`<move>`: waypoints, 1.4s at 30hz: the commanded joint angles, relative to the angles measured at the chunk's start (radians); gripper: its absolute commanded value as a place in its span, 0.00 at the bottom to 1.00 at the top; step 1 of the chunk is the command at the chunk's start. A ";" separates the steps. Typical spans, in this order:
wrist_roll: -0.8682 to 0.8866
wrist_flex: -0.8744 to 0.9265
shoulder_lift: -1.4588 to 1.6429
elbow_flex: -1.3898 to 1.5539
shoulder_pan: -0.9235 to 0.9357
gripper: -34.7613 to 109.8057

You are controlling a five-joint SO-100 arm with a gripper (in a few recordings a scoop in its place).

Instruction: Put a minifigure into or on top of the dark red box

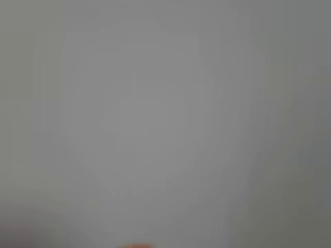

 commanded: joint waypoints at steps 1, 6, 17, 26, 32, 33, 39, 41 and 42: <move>0.008 -0.014 0.009 0.055 0.015 0.24; 0.091 -0.032 0.009 0.103 0.014 0.24; -0.152 -0.071 0.009 0.178 0.012 0.24; -0.175 -0.071 0.009 0.176 0.003 0.24; -0.175 -0.071 0.009 0.176 0.005 0.24; -0.175 -0.071 0.009 0.176 0.005 0.24; -0.175 -0.071 0.009 0.176 0.005 0.24; -0.175 -0.071 0.009 0.176 0.005 0.24; -0.175 -0.071 0.009 0.176 0.005 0.24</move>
